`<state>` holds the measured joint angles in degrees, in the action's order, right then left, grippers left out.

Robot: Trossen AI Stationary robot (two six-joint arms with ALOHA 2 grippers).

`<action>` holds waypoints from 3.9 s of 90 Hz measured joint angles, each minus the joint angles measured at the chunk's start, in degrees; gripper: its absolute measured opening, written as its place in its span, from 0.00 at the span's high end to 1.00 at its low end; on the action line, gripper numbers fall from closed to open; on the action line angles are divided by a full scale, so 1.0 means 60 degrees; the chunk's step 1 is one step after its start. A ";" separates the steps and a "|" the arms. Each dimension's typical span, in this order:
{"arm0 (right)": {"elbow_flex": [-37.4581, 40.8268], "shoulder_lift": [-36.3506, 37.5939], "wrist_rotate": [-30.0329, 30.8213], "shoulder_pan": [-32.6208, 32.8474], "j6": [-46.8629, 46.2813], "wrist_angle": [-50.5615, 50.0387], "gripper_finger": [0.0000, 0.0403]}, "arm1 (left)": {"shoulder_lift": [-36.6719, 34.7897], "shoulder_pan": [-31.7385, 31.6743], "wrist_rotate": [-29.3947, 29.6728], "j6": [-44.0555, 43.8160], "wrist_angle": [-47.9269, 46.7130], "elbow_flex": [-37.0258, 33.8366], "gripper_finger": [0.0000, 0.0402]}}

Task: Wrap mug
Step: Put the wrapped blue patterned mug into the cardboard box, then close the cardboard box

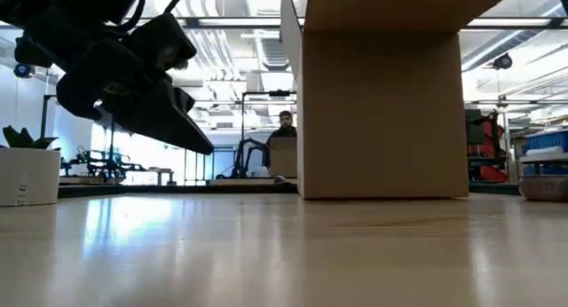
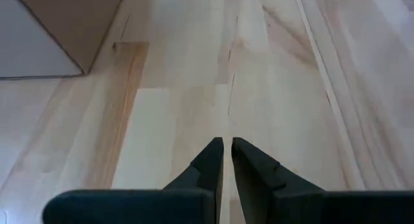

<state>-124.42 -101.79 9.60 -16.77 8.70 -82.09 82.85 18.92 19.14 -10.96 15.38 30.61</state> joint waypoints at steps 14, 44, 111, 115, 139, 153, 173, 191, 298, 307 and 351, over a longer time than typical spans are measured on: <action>0.0625 -0.0426 -0.0622 -0.0670 0.0468 0.0093 0.98 | 0.0000 0.0000 0.0000 0.0086 -0.0008 0.0000 0.95; 0.1122 -0.1700 -0.3044 -0.1811 0.1130 0.0518 0.98 | -0.0006 -0.0005 0.0358 0.0451 -0.0952 -0.0007 0.95; 0.0949 -0.2300 -0.4417 -0.1265 0.1309 0.3757 0.98 | -0.1156 -0.0111 0.1998 0.2073 -0.1081 0.0852 0.95; 0.1056 -0.2291 -0.4473 -0.1204 0.1339 0.3902 0.98 | -0.1162 -0.0140 0.2016 0.2091 -0.1098 0.0863 0.95; 0.1989 -0.2697 -0.4501 -0.1038 0.0519 0.4028 0.98 | -0.1155 -0.0181 0.2404 0.2164 -0.1078 0.0858 0.95; 0.2403 -0.3030 -0.4360 -0.0834 -0.0017 0.3631 0.98 | -0.1155 -0.0186 0.2404 0.2149 -0.1093 0.0829 0.95; 0.2941 -0.3011 -0.4409 -0.0310 -0.0508 0.3076 0.94 | -0.1155 -0.0189 0.2404 0.2146 -0.1087 0.0823 0.95; 0.2981 -0.3033 -0.4548 -0.0118 -0.0742 0.2921 0.79 | -0.1151 -0.0189 0.2408 0.2134 -0.1083 0.0823 0.95; -0.0557 0.1941 0.2366 -0.0357 -0.2481 0.0115 0.53 | -0.1158 -0.0160 0.1891 0.0845 -0.1036 0.0820 0.95; -0.0532 0.2542 0.3117 -0.0775 -0.2780 -0.0285 0.55 | -0.1162 -0.0160 0.1891 0.0852 -0.1026 0.0820 0.95; 0.2339 0.4637 0.2366 -0.2715 -0.3961 -0.1264 0.69 | -0.1454 -0.0152 0.1909 0.2978 -0.1108 0.1838 0.95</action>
<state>-110.39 -73.97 23.80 -33.06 -15.07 -89.68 74.12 18.00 30.59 6.91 8.73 41.64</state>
